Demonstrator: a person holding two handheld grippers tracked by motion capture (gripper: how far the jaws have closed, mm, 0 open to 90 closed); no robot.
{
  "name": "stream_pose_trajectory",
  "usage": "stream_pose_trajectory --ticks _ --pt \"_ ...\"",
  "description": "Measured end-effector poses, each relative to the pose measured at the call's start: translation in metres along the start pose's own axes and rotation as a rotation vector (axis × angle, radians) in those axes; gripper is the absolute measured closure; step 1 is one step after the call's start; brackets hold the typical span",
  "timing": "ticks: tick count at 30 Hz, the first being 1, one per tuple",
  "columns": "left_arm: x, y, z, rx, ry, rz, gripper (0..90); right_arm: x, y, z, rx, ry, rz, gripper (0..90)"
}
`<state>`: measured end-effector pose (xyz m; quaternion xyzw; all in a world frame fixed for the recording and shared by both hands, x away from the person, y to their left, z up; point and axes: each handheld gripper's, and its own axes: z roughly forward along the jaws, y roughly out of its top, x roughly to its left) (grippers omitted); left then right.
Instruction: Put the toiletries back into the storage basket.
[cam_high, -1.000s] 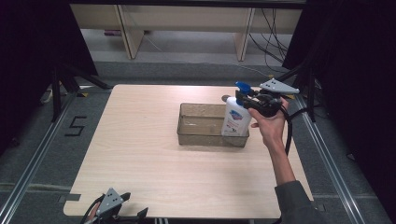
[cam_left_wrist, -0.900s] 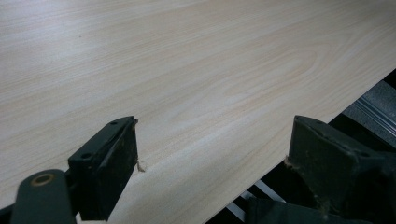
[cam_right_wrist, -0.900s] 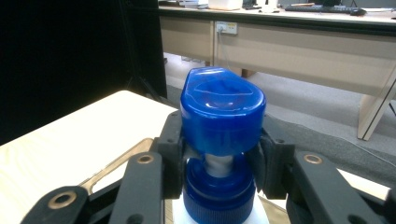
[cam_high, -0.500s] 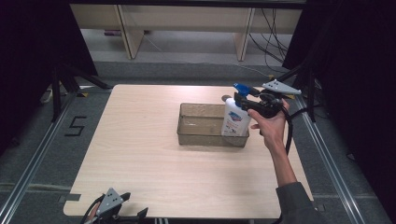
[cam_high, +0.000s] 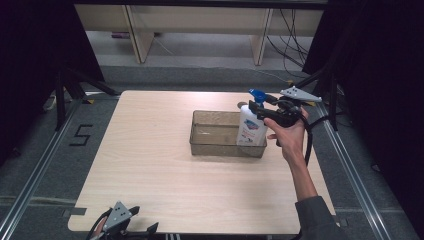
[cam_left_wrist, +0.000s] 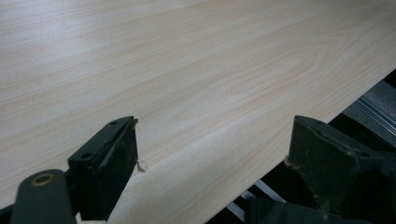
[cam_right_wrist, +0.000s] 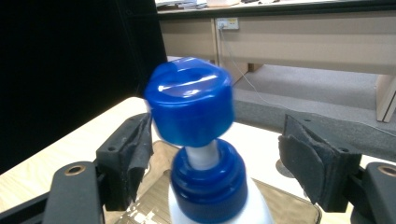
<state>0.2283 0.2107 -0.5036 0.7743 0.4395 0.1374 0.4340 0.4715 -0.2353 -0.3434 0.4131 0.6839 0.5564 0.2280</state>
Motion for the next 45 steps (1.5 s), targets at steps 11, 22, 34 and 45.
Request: stream_pose_trajectory --ticks 11,22,34,45 --pt "0.0 0.0 0.0 0.0 0.0 0.001 15.3 0.002 0.0 -0.008 -0.014 -0.006 0.001 24.0" --pt "0.0 0.0 0.0 0.004 0.003 0.001 15.3 0.006 -0.005 -0.02 -0.008 0.001 0.007 23.5" --pt "0.0 0.0 0.0 0.002 0.003 0.002 15.3 0.01 -0.009 -0.033 -0.014 -0.012 -0.022 23.6" --pt "0.0 0.0 0.0 0.002 0.003 0.001 15.3 0.017 -0.013 -0.046 -0.013 -0.022 -0.044 23.8"
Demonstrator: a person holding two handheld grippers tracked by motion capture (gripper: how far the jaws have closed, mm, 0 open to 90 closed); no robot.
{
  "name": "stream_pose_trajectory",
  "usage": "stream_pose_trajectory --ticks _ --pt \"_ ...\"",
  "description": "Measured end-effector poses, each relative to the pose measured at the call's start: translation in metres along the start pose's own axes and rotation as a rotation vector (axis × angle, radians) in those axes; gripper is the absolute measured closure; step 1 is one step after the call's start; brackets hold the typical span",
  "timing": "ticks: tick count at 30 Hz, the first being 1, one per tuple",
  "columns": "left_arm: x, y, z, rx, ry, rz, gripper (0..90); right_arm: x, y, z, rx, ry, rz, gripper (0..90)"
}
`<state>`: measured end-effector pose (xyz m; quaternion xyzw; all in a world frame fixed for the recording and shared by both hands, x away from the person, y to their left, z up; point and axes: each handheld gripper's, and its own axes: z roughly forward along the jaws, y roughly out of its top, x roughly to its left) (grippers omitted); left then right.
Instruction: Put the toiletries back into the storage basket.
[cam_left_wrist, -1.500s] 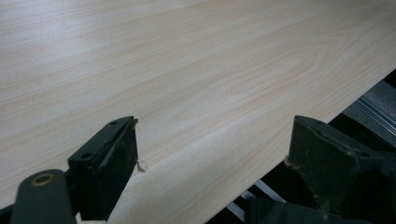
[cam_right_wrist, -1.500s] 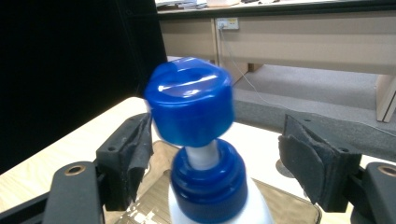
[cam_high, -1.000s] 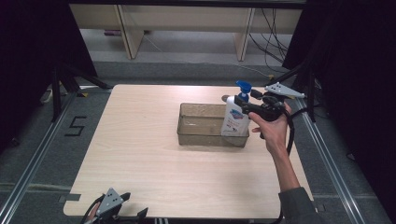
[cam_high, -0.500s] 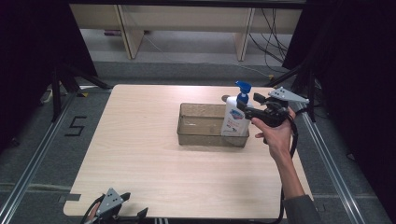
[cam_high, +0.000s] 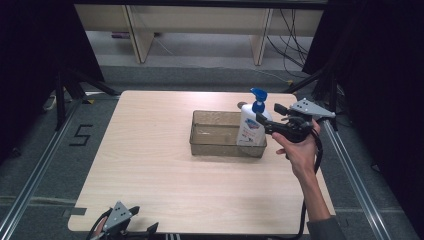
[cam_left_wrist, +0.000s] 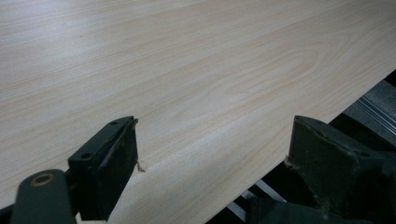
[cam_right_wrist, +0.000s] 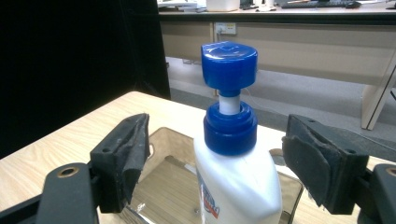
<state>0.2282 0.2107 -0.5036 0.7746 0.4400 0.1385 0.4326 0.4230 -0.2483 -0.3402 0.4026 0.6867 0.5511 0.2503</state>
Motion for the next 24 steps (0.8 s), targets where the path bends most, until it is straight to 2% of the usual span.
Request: stream_pose_trajectory --ticks 4,7,13,15,24 --pt "0.0 0.0 0.0 -0.001 0.0 0.0 15.3 0.003 -0.002 -0.005 0.004 0.002 -0.012 24.0" --pt "0.0 0.0 0.0 -0.001 0.001 0.0 15.3 0.004 -0.004 -0.007 0.004 -0.005 -0.04 24.0" --pt "0.0 0.0 0.0 -0.001 0.001 -0.001 15.3 0.008 -0.008 -0.011 0.005 -0.001 -0.007 24.0" --pt "0.0 0.0 0.0 0.0 0.001 -0.003 15.3 0.007 -0.009 -0.012 0.001 0.002 -0.026 23.9" --pt "0.0 0.0 0.0 -0.003 -0.001 -0.003 15.3 0.013 -0.011 -0.018 0.004 0.005 -0.021 23.2"
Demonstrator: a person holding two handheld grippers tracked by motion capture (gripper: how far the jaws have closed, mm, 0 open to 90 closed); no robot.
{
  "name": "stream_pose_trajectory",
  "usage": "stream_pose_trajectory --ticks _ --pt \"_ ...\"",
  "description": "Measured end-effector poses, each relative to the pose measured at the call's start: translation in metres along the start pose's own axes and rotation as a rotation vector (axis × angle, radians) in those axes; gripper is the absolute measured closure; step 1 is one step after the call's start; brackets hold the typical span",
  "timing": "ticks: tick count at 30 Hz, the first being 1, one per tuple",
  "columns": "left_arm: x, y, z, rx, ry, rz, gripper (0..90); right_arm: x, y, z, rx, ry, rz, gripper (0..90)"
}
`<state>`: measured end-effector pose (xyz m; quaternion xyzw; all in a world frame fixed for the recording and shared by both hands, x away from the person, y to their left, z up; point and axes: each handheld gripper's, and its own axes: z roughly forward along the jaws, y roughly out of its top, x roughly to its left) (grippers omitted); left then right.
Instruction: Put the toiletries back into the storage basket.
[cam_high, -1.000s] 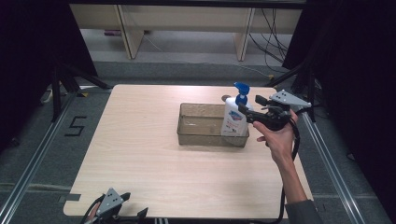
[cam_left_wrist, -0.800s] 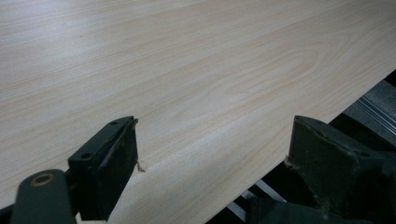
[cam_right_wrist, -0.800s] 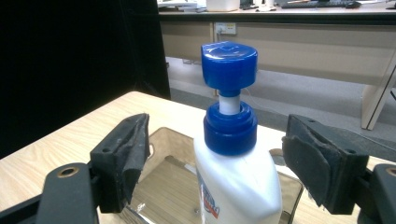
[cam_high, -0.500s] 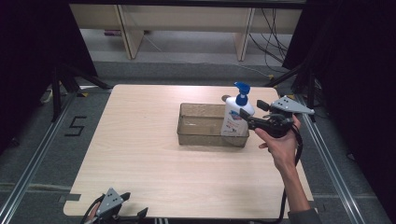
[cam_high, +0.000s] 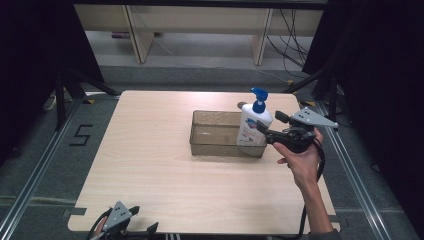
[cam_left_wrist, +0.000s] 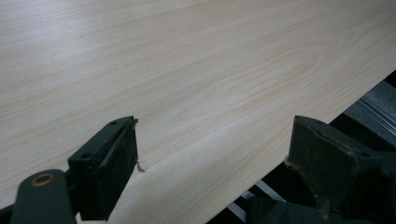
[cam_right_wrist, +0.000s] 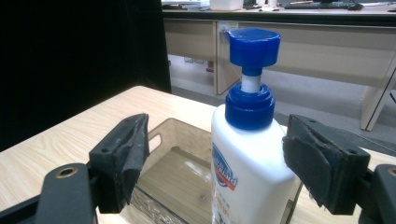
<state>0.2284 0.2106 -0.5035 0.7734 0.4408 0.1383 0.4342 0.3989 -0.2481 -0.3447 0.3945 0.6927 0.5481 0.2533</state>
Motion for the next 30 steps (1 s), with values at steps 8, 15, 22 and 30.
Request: stream_pose_trajectory --ticks 8,15,22,30 --pt "0.0 0.001 -0.002 0.02 0.011 0.01 15.3 0.005 -0.011 -0.003 0.012 0.018 0.014 23.3" --pt "0.0 0.0 -0.001 -0.011 -0.003 -0.004 15.2 0.004 -0.018 -0.008 0.009 0.03 0.02 23.5" --pt "0.0 0.001 -0.002 -0.006 -0.004 -0.002 15.3 0.003 -0.025 -0.014 0.015 0.03 0.027 23.6" --pt "0.001 0.001 -0.003 -0.004 -0.004 0.005 15.3 0.005 -0.031 -0.017 0.03 0.041 0.055 23.7"
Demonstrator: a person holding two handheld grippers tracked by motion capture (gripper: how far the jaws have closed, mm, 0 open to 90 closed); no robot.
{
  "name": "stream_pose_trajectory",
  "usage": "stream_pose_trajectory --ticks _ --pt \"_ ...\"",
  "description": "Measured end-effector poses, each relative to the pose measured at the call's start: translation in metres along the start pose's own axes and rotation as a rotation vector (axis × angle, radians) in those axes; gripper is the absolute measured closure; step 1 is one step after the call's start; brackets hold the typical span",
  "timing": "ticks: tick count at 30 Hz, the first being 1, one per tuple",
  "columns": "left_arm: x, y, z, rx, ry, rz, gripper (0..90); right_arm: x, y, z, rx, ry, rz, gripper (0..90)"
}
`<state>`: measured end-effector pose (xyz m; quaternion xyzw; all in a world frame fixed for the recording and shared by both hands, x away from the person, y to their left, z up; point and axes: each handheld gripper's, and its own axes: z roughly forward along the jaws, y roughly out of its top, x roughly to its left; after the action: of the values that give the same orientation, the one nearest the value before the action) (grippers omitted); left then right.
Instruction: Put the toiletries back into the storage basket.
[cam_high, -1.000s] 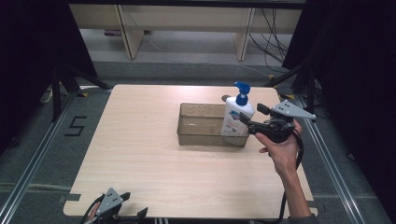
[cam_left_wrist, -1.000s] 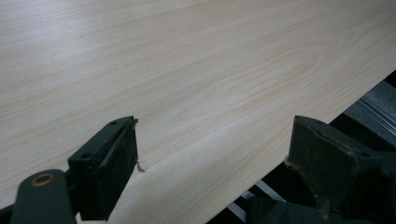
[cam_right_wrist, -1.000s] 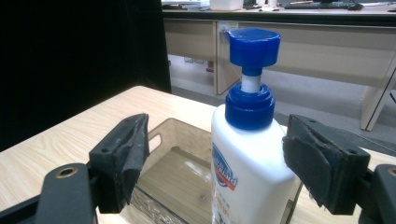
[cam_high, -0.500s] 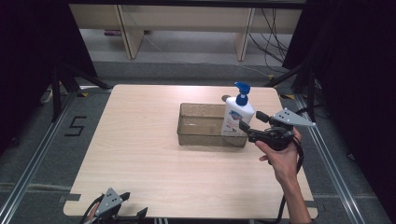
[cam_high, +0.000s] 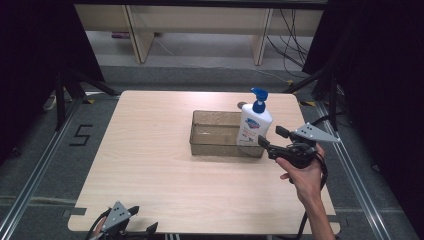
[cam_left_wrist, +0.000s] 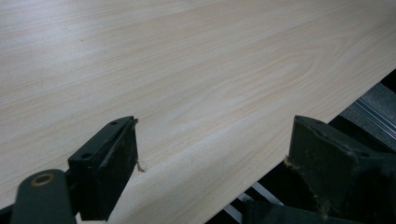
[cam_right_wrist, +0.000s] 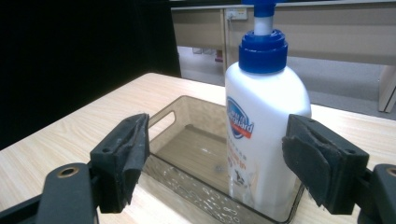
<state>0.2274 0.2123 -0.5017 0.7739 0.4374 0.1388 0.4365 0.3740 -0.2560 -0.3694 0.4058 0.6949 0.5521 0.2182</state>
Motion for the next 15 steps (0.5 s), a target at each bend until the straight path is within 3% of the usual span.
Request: stream_pose_trajectory --ticks 1,3,5,12,13,14,15 --pt "0.0 0.0 -0.001 0.006 0.005 0.005 15.3 0.0 0.0 0.0 -0.006 -0.008 -0.02 23.7" --pt "0.0 0.0 0.0 -0.005 0.0 -0.006 15.3 0.004 -0.001 0.0 0.003 0.005 0.005 23.8" --pt "0.0 0.0 0.0 -0.002 0.003 -0.007 15.3 0.005 -0.002 0.001 0.001 0.008 -0.018 23.8" --pt "0.0 0.001 0.0 0.007 0.006 -0.003 15.3 0.012 -0.007 0.004 0.007 0.033 -0.019 23.9" --pt "0.0 0.0 0.0 -0.005 0.002 -0.007 15.3 0.015 -0.01 0.005 0.02 0.049 0.007 23.8" --pt "0.0 0.0 0.0 -0.007 0.003 -0.009 15.3 0.014 -0.01 0.006 0.015 0.046 -0.021 23.8" --pt "0.0 0.0 0.0 -0.008 0.003 -0.009 15.3 0.015 -0.011 0.006 0.021 0.05 -0.011 23.8"
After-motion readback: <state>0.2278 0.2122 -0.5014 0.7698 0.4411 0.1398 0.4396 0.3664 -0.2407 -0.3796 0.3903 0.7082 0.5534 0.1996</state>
